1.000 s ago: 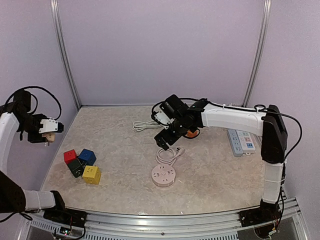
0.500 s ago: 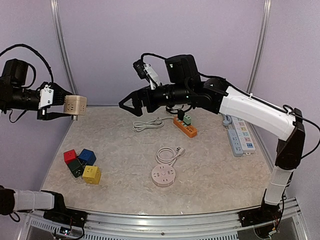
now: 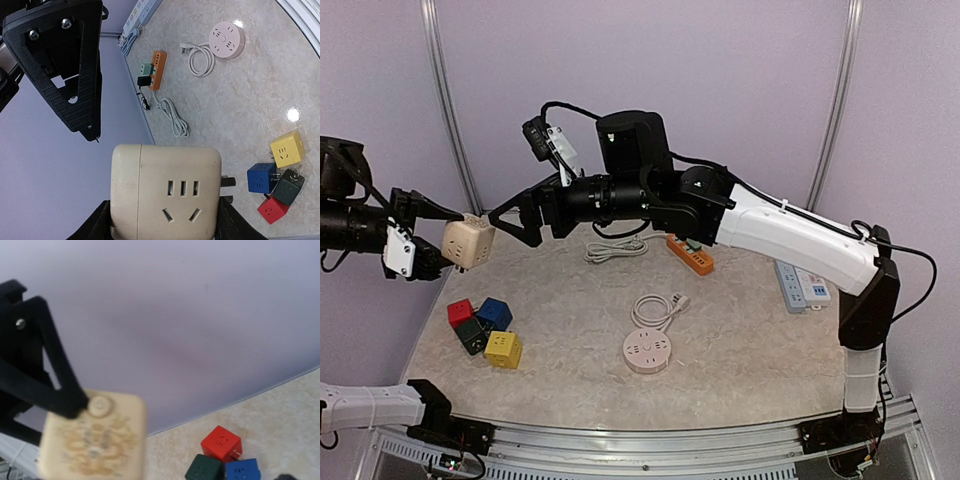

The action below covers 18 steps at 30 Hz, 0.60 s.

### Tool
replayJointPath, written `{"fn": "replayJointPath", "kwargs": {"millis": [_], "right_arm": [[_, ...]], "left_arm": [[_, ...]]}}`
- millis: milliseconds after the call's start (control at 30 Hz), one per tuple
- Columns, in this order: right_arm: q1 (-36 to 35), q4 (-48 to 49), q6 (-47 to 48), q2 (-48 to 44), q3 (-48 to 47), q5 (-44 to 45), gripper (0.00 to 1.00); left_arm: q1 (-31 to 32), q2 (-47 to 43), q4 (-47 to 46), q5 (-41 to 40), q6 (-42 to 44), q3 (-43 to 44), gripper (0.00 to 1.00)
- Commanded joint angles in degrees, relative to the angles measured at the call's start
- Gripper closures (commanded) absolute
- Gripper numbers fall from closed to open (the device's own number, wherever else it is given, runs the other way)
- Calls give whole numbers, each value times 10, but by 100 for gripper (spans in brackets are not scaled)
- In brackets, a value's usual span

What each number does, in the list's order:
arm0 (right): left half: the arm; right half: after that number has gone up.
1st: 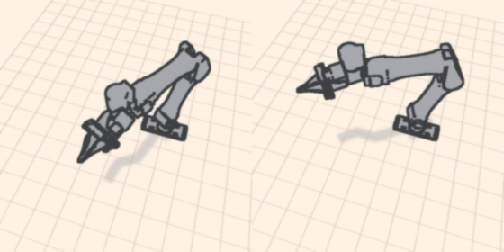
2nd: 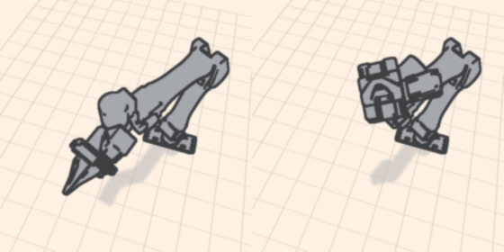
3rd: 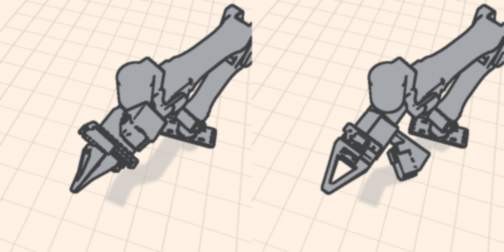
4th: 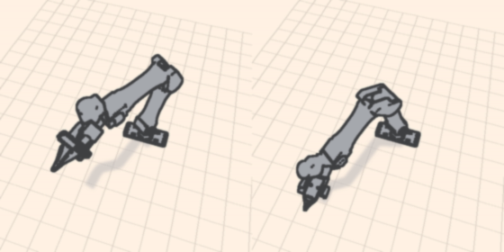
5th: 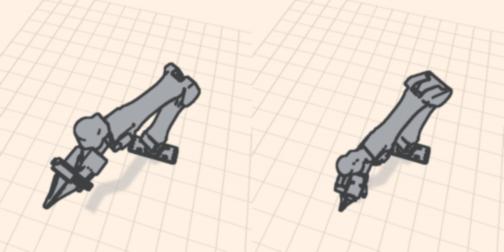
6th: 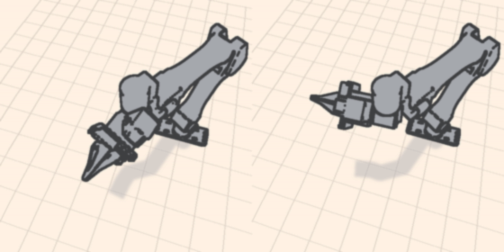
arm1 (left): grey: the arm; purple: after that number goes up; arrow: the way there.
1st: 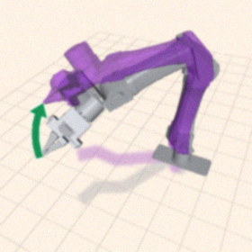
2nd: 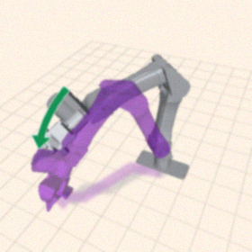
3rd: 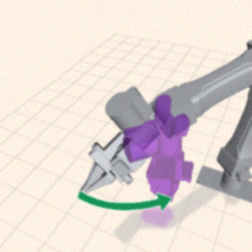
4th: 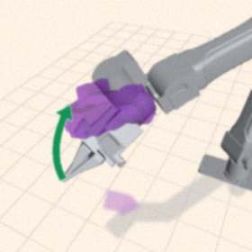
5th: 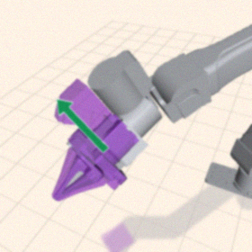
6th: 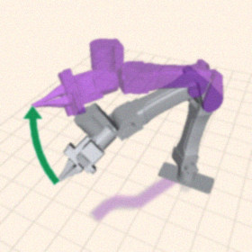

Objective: Insert the plug

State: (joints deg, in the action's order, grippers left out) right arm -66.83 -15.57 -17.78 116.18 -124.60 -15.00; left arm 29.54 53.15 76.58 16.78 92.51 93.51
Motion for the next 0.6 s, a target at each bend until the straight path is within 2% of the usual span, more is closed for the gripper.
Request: {"fn": "replayJointPath", "kwargs": {"millis": [0,567], "right_arm": [[-4,10,-18,29,-27,-28,0],[-16,43,-79,135,-108,-104,1]], "left_arm": [[9,9,-24,-39,12,-21,100],[23,13,-49,-40,26,-40,100]]}}
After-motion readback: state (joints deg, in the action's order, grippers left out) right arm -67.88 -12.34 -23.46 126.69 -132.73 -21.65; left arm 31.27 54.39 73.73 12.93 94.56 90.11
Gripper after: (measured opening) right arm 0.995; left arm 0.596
